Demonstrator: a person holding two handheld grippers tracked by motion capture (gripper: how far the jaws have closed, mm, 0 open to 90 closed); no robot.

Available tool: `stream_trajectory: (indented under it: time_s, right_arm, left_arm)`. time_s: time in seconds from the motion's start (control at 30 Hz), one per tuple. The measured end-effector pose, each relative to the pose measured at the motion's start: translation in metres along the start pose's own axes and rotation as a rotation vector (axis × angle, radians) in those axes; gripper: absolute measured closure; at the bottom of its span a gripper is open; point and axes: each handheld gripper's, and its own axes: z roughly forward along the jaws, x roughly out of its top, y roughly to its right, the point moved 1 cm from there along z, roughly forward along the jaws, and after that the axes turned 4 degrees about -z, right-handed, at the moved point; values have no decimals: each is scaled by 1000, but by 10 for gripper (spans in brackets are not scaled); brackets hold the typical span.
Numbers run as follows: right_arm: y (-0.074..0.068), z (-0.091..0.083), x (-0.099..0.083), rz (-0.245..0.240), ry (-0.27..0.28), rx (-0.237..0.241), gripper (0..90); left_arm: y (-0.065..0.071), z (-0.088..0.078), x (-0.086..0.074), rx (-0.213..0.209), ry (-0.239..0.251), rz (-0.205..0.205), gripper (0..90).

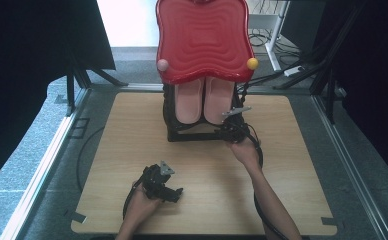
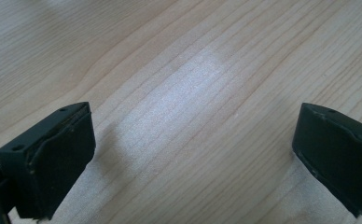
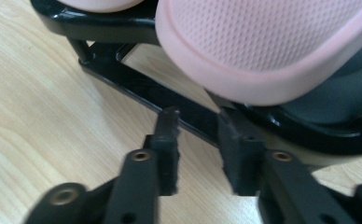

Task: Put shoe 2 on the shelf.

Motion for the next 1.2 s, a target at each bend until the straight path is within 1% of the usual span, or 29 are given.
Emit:
stream_trajectory:
  time_s: [0.07, 0.13, 0.2, 0.27, 0.33, 0.37, 0.5, 0.57, 0.7, 0.83, 0.9, 1.07, 1.2]
  right_arm:
    - [-1, -3, -2, -13, -5, 7, 561]
    - [-3, -5, -3, -31, -15, 20, 454]
    - [-5, -9, -5, -52, -20, 21, 359]
    - [-6, -14, -8, -60, -25, 30, 276]
    - [-7, -18, -11, -63, -25, 13, 190]
    - [-7, -21, -13, -68, -25, 14, 148]
    - [-8, -31, -23, -75, -23, 16, 117]
    - [-8, -38, -30, -71, -20, 8, 64]
    - [-5, -50, -48, -75, -21, 5, 12]
    - [0, -60, -74, -70, -21, -6, 0]
    - [3, -64, -88, -64, -22, -30, 0]
    - [12, -68, -126, -29, -41, -71, 0]
    - [16, -67, -146, 8, -44, -75, 0]
  left_arm:
    - [0, -1, 0, -1, 2, 0, 0]
    - [-1, -1, 0, 1, 2, -2, 0]
    - [-2, -2, 0, 1, 4, -5, 0]
    - [-3, -2, -1, 1, 6, -7, 0]
    - [-3, -2, -1, -8, 10, -12, 0]
    - [-3, -2, -1, -11, 11, -13, 0]
    - [-5, -3, -1, -22, 20, -23, 0]
    - [-6, -3, -1, -27, 28, -33, 0]
    - [-7, -3, -2, -31, 27, -34, 0]
    - [-7, -3, -3, -34, 27, -34, 0]
    - [-8, -3, -3, -36, 25, -38, 0]
    - [-7, -2, -4, -44, 28, -36, 0]
    - [-9, -3, -5, -49, 30, -38, 0]
